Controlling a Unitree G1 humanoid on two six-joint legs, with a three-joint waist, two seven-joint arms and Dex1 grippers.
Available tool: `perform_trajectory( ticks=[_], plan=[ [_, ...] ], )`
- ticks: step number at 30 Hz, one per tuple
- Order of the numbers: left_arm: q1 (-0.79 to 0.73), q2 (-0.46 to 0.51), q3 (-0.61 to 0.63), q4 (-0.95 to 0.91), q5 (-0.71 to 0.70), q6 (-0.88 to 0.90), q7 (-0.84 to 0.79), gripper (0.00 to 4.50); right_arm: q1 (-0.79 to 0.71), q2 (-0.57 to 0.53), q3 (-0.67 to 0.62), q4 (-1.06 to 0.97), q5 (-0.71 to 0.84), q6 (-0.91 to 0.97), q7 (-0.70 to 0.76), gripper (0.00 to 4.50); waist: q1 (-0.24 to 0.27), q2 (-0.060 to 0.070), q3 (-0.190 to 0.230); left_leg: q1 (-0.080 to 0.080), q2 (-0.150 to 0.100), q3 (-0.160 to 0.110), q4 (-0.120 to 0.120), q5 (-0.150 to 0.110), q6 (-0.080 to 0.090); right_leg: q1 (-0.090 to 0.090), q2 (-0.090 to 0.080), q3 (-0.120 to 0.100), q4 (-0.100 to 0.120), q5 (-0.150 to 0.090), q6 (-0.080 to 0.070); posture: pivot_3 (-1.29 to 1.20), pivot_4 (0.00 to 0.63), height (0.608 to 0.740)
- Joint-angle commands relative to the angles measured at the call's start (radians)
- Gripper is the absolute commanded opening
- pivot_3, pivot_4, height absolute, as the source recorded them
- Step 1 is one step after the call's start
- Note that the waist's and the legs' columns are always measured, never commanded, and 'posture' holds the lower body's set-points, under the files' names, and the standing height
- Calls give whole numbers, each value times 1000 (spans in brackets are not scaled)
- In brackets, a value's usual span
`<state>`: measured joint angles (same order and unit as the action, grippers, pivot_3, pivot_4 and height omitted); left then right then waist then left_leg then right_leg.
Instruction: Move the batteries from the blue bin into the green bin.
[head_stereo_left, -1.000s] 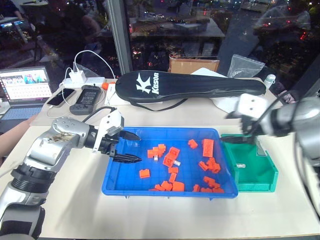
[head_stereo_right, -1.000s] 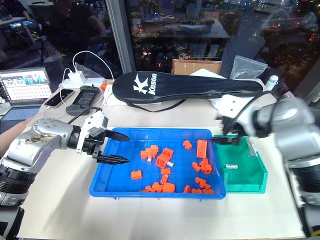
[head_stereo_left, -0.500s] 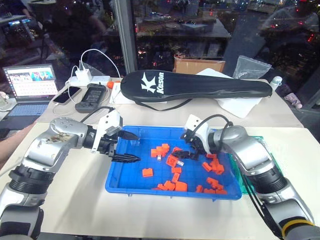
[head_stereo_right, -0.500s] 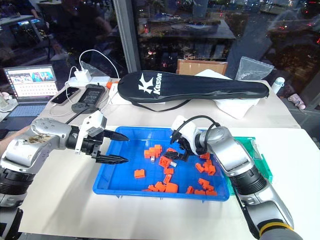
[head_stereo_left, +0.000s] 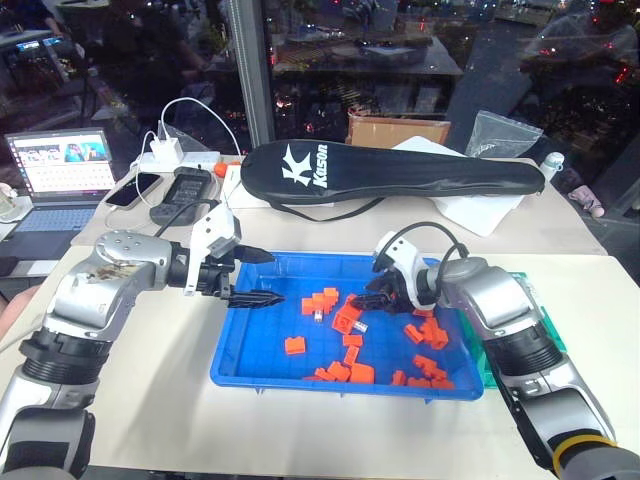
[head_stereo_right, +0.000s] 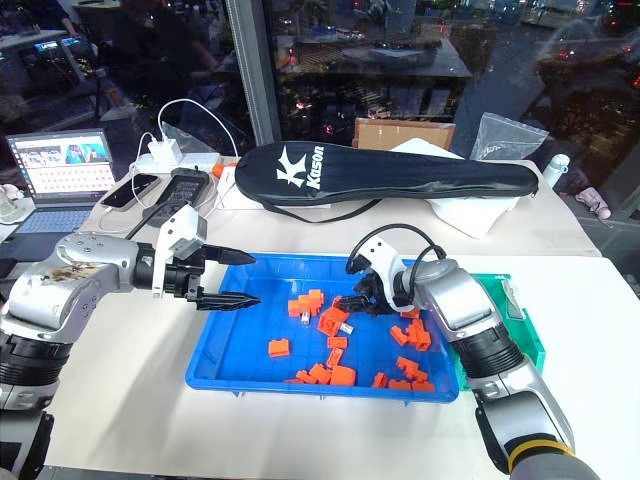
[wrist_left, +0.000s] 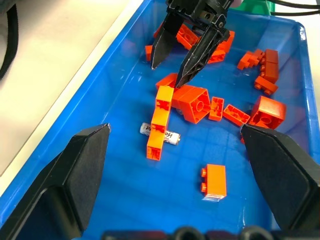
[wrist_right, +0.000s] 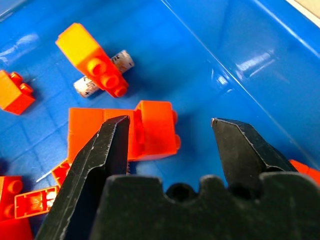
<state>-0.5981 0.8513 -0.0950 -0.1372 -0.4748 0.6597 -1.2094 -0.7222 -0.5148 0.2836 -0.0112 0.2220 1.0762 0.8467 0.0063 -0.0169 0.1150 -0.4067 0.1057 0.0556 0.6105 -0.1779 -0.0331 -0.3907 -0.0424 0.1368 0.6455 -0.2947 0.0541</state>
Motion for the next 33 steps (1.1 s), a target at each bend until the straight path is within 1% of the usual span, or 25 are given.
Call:
perform_trajectory(
  ticks=[1, 6, 8, 9, 12, 14, 19, 23, 26, 29, 31, 33],
  plan=[
    [9, 21, 39, -37, -15, 5, 2, 4500, -15, 16, -16, 28, 20, -24, 2, 3054, -1, 0, 0, 0, 0, 0, 0, 0, 0, 0, 0, 0, 0, 0, 0, 0, 150, 696],
    [18, 27, 42, -45, -14, 3, 5, 4500, -16, 37, -38, 85, 37, -26, 2, 3054, -4, 0, 0, 0, 0, 0, 0, 0, 0, 0, 0, 0, 0, 0, 0, 0, 150, 696],
    [19, 29, 42, -44, -11, 0, 6, 4500, -17, 43, -47, 105, 51, -20, 9, 2540, -3, 0, 0, 0, 0, 0, 0, 0, 0, 0, 0, 0, 0, 0, 0, 0, 150, 696],
    [20, 30, 42, -44, -10, -1, 6, 4500, -18, 39, -44, 108, 53, -20, 13, 2372, -4, 0, 0, 0, 0, 0, 0, 0, 0, 0, 0, 0, 0, 0, 1, 0, 150, 696],
    [21, 30, 41, -46, -9, -1, 8, 4500, -21, 35, -52, 113, 63, -16, 16, 1203, -6, 0, 0, 0, 0, 0, 0, 0, 0, 0, 0, 0, 0, -1, 1, 0, 150, 696],
    [20, 30, 39, -45, -9, -2, 8, 4500, -23, 33, -59, 115, 68, -14, 15, 815, -6, 0, 0, 0, 0, -1, 0, 0, 0, 0, 0, 0, 0, -1, 2, 0, 150, 696],
    [22, 29, 35, -39, -2, -10, 8, 4500, -27, -13, -109, 86, 90, 5, 12, 815, -5, 0, 0, 0, 0, -1, 0, 0, 0, 0, 0, 0, 0, -1, 2, 0, 150, 696],
    [20, 25, 31, -38, -2, -10, 8, 4500, -40, -82, -152, 84, 84, -2, 3, 815, -5, 0, 0, 0, 0, -1, 0, 0, 0, 0, 0, 0, -1, -1, 2, 0, 150, 696],
    [19, 21, 28, -36, 1, -16, 10, 4500, -42, -101, -201, 89, 103, 34, -18, 815, -7, 0, 0, 0, 0, -1, -1, 0, 0, 0, 0, 0, -1, -1, 2, 0, 150, 696],
    [18, 16, 27, -27, 5, -24, 11, 4500, 7, -180, -166, 39, 76, 6, 7, 815, -9, 0, 0, 0, 0, -1, -2, 0, 0, 0, 0, 0, -1, -2, 2, 0, 150, 696],
    [17, 14, 25, -24, 6, -26, 10, 4500, 28, -210, -154, 25, 71, -8, 17, 815, -7, 0, 0, 0, 0, -1, -2, 0, 0, 0, 0, 0, -2, -2, 2, 0, 150, 696],
    [16, 13, 24, -23, 6, -26, 10, 4500, 41, -245, -136, -2, 68, -22, 33, 1818, -8, 0, 0, 0, 0, -1, -2, 0, 0, 0, 0, -1, -3, -2, 2, 0, 150, 696]
  ],
)
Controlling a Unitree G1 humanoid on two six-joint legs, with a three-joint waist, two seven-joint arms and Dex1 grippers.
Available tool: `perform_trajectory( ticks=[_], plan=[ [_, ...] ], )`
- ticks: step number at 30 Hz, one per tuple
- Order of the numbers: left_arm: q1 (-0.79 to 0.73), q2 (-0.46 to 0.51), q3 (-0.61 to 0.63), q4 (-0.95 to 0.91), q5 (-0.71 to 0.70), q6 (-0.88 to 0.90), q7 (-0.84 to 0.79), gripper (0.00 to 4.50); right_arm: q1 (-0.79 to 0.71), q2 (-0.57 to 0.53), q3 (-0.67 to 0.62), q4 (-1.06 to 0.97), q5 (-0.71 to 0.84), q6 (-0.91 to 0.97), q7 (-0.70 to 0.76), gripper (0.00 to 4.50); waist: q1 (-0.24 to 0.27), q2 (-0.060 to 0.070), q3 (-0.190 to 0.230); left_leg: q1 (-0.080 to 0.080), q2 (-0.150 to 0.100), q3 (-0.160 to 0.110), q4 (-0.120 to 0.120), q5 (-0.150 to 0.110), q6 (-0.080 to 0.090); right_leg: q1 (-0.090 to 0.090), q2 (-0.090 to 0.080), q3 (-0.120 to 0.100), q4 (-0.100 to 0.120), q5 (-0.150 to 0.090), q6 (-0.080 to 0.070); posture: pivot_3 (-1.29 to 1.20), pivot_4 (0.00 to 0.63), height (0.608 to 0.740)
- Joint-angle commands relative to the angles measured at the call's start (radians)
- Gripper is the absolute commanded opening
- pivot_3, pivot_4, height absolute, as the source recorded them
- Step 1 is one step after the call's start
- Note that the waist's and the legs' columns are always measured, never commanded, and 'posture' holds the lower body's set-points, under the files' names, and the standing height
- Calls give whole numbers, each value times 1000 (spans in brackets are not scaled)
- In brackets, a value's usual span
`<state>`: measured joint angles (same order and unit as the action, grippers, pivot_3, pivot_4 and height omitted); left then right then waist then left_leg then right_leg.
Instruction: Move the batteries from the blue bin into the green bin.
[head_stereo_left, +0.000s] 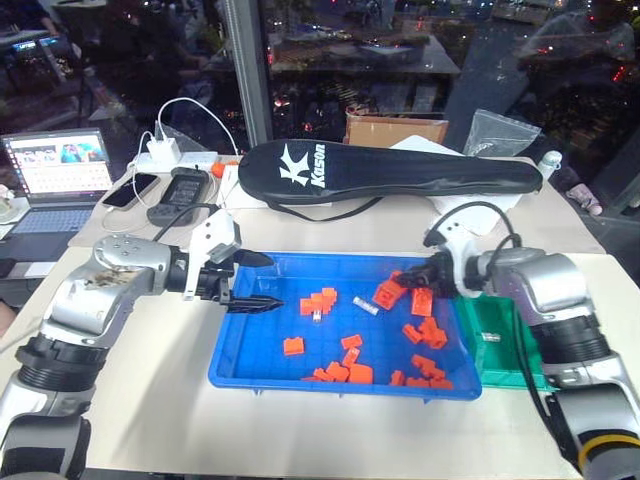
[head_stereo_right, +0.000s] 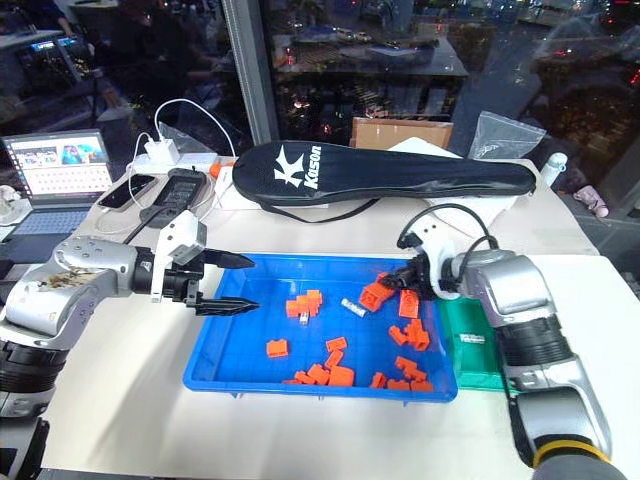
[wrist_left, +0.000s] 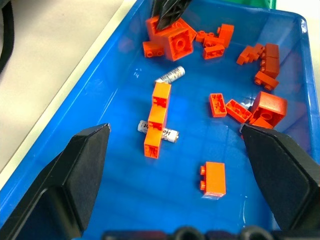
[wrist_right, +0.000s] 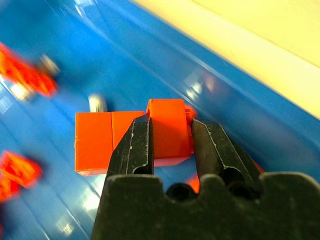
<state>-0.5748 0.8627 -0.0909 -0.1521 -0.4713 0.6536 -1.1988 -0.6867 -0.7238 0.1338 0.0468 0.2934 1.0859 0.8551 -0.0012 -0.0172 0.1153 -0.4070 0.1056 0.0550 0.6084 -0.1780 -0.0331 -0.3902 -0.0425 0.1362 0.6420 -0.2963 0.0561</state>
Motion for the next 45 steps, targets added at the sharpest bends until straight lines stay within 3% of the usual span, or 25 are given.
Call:
perform_trajectory(
  ticks=[1, 7, 18, 28, 34, 39, 40, 45],
  plan=[
    [-7, 1, 19, -8, 3, -20, -1, 4500, 8, -48, 20, -71, -3, -33, 30, 1983, -1, 0, 0, 0, 0, 0, 0, 0, 0, 0, 0, 0, 0, 0, 0, 0, 150, 696],
    [-11, -1, 14, -6, 5, -21, -3, 4500, -18, -102, 81, -147, -15, -72, 80, 4018, -4, 0, 0, 0, 0, 0, 0, 0, 0, 0, 0, 0, 0, -1, 1, 0, 150, 696],
    [10, 11, 35, -31, -8, -8, 5, 4500, -98, 107, 140, -3, -50, -115, -6, 4018, -9, -1, 0, -1, 0, -1, 0, 0, 0, 0, 0, 0, 0, 0, 0, 0, 150, 696],
    [55, 20, 67, -78, -20, 11, 37, 4500, -160, 188, 249, 252, -168, -275, 21, 4018, -12, -1, 0, 0, 0, -1, 0, 0, 0, 0, 0, 0, 1, 0, 0, 0, 150, 696],
    [71, 21, 79, -97, -26, 22, 53, 4500, -172, 206, 310, 290, -242, -347, 56, 2346, -14, -1, 0, 1, 0, -1, 0, 0, 0, 0, 0, 0, 1, 0, 0, 0, 150, 696],
    [85, 17, 84, -110, -28, 30, 60, 4500, -160, 199, 328, 260, -276, -359, 92, 494, -12, -1, 0, 1, 0, -1, 0, 0, 0, 0, 0, 0, 1, 0, 0, 0, 150, 696],
    [86, 15, 85, -111, -30, 33, 60, 4500, -160, 197, 319, 247, -275, -354, 93, 290, -12, -1, 0, 1, 0, -1, 0, 0, 0, 0, 0, 0, 1, 0, 0, 0, 150, 696],
    [70, -4, 75, -98, -41, 28, 56, 4500, -199, 144, 207, 92, -224, -284, 113, 249, -11, 0, 1, 0, 0, -1, 0, 0, 0, -1, 0, 0, 1, 0, 0, 0, 150, 696]
  ],
)
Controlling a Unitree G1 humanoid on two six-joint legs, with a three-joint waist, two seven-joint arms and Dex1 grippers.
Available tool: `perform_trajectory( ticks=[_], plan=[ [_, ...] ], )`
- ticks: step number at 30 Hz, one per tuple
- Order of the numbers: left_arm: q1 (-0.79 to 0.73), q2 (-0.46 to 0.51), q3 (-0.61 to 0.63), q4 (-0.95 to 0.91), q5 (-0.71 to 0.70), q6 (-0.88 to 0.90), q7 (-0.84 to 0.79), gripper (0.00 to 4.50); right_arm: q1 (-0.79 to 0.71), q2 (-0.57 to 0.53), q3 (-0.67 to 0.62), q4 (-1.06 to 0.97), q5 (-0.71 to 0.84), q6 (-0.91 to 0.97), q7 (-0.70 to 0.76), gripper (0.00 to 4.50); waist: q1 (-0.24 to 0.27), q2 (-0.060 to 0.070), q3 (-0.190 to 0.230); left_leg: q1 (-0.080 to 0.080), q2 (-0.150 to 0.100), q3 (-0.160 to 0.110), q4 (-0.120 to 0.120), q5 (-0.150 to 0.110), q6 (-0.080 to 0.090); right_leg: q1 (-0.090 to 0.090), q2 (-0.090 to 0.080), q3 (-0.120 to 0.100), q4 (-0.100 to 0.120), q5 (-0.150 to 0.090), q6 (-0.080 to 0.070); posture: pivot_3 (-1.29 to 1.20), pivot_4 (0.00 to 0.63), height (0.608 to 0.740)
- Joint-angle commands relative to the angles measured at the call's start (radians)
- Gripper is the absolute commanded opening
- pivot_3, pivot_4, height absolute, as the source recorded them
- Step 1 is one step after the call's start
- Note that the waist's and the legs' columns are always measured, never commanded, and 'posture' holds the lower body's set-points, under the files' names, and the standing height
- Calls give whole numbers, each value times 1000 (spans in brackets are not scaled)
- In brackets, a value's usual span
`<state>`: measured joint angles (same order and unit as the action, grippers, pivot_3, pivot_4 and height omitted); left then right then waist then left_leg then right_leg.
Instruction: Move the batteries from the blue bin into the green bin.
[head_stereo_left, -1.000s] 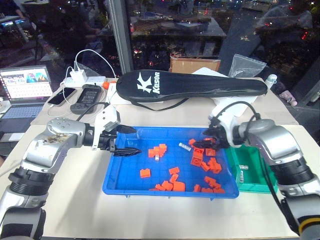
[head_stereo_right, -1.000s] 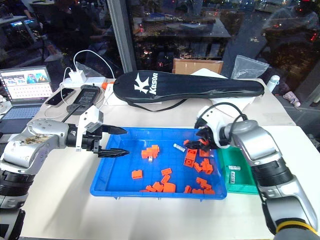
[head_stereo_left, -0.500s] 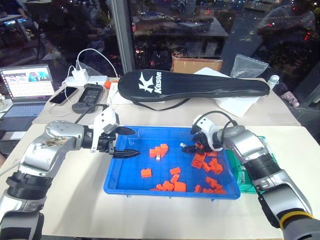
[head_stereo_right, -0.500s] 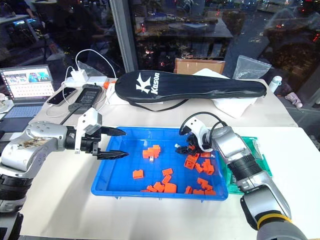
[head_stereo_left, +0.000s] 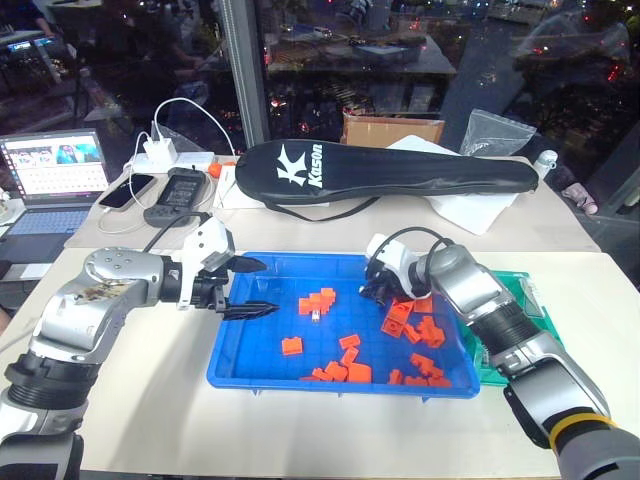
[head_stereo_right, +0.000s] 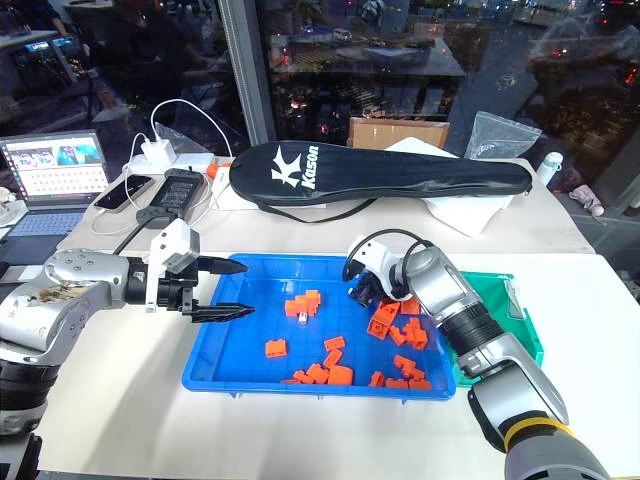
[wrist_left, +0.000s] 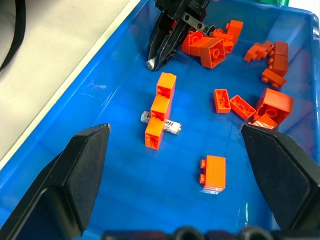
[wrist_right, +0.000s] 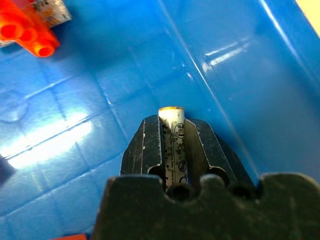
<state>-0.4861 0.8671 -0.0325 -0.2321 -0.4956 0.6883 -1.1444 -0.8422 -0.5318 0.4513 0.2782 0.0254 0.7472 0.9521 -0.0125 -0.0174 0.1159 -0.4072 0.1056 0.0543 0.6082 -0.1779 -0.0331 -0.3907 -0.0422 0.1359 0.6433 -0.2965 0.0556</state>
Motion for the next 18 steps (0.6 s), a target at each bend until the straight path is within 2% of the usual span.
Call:
perform_trajectory(
  ticks=[1, 4, 7, 11, 14, 18],
  plan=[
    [-24, -13, 14, -12, -19, -9, -1, 4500, -60, -59, -143, -174, 61, 82, 16, 249, 2, 0, 0, 0, 0, 0, 0, 0, 0, -1, 0, 0, 0, 0, 0, 0, 150, 696],
    [-57, -37, 5, 11, -29, -11, -13, 4500, -81, -159, -201, -288, 105, 160, 70, 249, 6, 1, 1, -1, 0, 0, 0, 0, 0, -1, 0, 0, 0, 1, -1, 0, 150, 696],
    [-129, -96, -6, 60, -53, -12, -27, 4500, -38, -450, -249, -336, 66, 114, 174, 249, 28, 1, 1, -1, 0, 0, 0, 0, 0, 0, 0, -2, -2, 0, 0, 0, 150, 696],
    [-197, -164, -15, 98, -72, -16, -30, 4500, 34, -660, -306, -321, 85, 97, 246, 249, 36, 1, 1, -1, 0, -1, 0, 0, 0, 1, -2, -4, -11, -2, 1, 0, 150, 696],
    [-235, -214, -25, 111, -82, -12, -24, 4500, 152, -739, -361, -337, 103, 96, 261, 249, 20, 1, 1, -2, 0, -1, -1, 0, 0, 4, -2, -3, -10, -1, 1, 0, 150, 696],
    [-258, -236, -20, 116, -87, -6, -35, 4500, 301, -755, -415, -398, 137, 113, 247, 249, -5, 5, 1, -1, 0, -2, -1, 0, 0, 4, -1, -3, -9, -1, 0, 0, 150, 696]
  ],
)
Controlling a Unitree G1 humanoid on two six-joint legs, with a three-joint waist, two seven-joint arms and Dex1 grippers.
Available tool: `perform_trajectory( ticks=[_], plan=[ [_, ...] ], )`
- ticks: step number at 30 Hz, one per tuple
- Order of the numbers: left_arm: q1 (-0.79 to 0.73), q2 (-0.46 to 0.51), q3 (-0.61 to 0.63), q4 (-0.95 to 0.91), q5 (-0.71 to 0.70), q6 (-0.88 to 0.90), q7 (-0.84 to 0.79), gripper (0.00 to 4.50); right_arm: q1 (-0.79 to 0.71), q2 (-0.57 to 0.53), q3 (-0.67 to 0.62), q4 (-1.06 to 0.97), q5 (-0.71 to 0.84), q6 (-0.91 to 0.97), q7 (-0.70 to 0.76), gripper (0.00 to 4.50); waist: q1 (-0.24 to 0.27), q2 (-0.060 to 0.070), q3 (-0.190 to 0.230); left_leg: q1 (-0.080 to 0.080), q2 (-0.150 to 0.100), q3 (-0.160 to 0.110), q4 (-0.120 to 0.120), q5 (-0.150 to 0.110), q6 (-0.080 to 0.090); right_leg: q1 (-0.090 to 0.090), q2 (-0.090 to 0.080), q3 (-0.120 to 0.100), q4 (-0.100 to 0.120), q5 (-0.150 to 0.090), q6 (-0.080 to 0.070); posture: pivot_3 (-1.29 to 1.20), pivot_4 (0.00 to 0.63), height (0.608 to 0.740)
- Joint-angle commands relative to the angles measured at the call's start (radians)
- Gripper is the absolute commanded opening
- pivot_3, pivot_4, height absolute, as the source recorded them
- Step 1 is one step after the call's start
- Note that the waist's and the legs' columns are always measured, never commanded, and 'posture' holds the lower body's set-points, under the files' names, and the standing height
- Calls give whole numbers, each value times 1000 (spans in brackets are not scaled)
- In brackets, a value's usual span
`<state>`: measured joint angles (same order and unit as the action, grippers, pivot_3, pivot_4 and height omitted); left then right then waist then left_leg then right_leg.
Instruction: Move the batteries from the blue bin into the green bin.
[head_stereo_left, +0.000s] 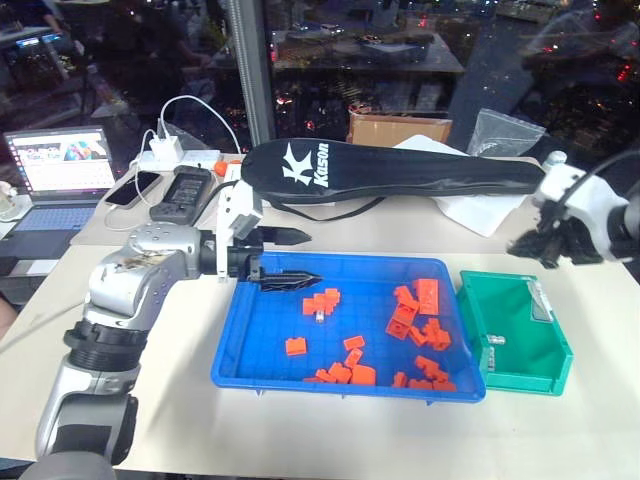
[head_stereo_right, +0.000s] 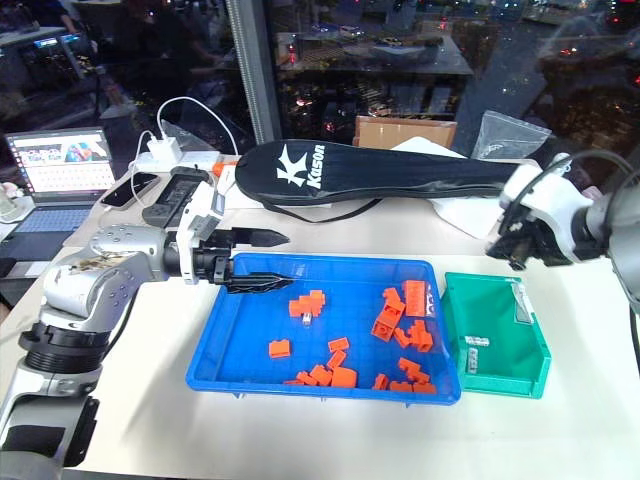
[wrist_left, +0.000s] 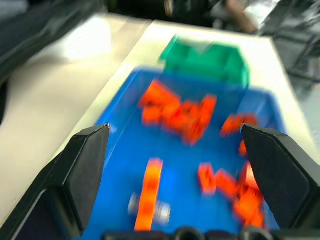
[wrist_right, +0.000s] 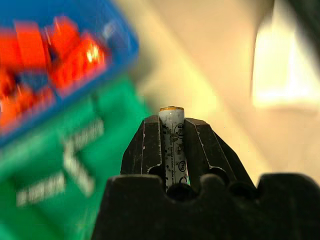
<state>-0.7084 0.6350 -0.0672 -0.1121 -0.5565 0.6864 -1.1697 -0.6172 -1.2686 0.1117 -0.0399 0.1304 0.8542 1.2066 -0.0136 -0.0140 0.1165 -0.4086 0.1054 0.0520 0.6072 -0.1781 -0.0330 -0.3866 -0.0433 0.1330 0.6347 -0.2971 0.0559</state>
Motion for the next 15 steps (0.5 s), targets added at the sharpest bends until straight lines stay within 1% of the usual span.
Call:
perform_trajectory(
  ticks=[1, 3, 5, 7, 9, 15],
  plan=[
    [-45, -7, 21, -1, -33, 2, -11, 4500, 131, -8, -85, -103, 41, 16, -19, 249, -5, 2, 0, 0, 0, 0, 0, 0, 0, 0, 0, 1, 1, 0, 0, 0, 150, 696],
    [-57, -9, 26, 0, -40, 10, -12, 4500, 194, -3, -94, -127, 39, 17, -41, 249, -4, 2, 1, 1, -1, -1, 1, 0, 0, 0, 0, 1, 5, 0, 0, 0, 150, 696],
    [-63, -2, 25, -2, -43, 13, -18, 4500, 208, 25, -91, -130, 35, 12, -76, 249, -4, 2, 1, 1, -2, -2, 2, 0, 0, 0, 0, 1, 6, -2, 3, 0, 150, 696],
    [-70, 10, 10, 7, -19, -5, -25, 4500, 213, 32, -52, -121, -3, -31, -100, 249, -4, 3, 1, 1, -2, -1, 3, 1, -1, 0, 0, 1, 6, -2, 3, 0, 150, 696],
    [-76, 11, 12, 19, -16, -6, -24, 4500, 200, 65, -21, -113, -7, -29, -119, 249, -3, 3, 1, 2, -2, -2, 3, 1, -2, 0, 0, 1, 6, -2, 3, 0, 150, 696],
    [-59, 36, -5, 1, 7, -14, -34, 4500, 178, 105, 77, -68, -77, -102, -131, 249, -1, 2, 1, 1, -2, -2, 3, 1, -2, 0, 0, 1, 6, -2, 3, 0, 150, 696]
  ],
)
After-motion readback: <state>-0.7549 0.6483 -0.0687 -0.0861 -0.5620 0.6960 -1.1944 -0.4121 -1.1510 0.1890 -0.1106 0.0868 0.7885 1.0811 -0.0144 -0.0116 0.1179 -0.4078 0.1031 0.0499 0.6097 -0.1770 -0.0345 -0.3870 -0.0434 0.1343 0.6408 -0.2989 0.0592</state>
